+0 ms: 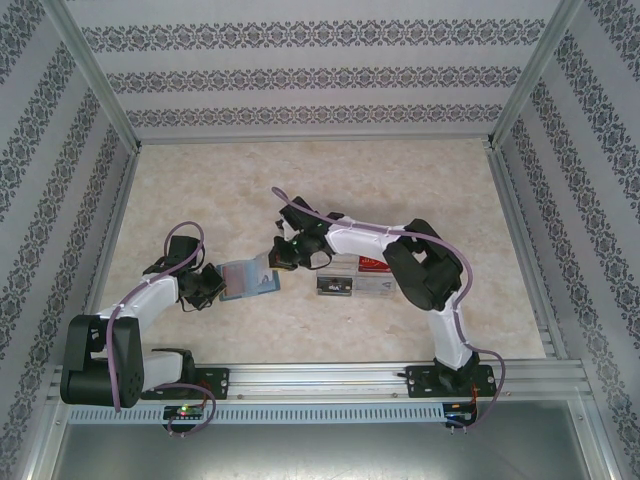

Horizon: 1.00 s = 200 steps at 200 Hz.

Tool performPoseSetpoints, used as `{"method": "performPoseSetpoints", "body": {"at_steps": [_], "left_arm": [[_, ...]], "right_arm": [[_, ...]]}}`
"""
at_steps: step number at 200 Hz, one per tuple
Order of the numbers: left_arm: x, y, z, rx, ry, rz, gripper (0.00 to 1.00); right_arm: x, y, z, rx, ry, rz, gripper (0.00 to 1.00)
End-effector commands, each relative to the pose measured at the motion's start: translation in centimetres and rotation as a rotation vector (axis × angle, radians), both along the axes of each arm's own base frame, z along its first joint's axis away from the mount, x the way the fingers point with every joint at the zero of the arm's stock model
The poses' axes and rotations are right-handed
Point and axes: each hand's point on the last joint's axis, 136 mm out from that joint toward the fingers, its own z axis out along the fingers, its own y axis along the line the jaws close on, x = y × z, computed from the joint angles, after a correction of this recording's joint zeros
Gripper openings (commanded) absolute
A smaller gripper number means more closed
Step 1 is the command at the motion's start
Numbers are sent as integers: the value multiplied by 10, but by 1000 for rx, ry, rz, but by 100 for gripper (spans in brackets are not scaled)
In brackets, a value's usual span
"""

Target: Take the credit cards out of the card holder

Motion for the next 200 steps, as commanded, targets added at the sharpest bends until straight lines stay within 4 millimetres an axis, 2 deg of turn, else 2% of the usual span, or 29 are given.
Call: {"method": "performPoseSetpoints", "body": {"at_steps": [1,39,62,89,118,134,153,176,200], "left_arm": [[-20,8,-12,48,91,-4,9],[-10,6,6,42,37,-19,19],[-2,5,22,42,-17,-34,34],[7,2,41,32,-84,-60,47],[18,-2,59,29,-147,-105,55],[25,-3,68,32,-177,-124,59],[30,-4,73,36,-197,-137,61],[32,-4,74,38,-200,-144,63],[32,-4,72,43,-198,-146,64]], "right_arm": [[3,-11,21,-23,-56,16,0],[10,-19,61,-60,-170,98,0],[12,-29,91,-96,-264,169,0],[11,-54,127,-193,-403,272,0],[1,-86,157,-288,-527,394,0],[-12,-106,162,-345,-569,510,0],[-31,-131,158,-421,-616,658,0],[-47,-161,147,-491,-674,757,0],[-60,-194,127,-639,-728,882,0]]}}
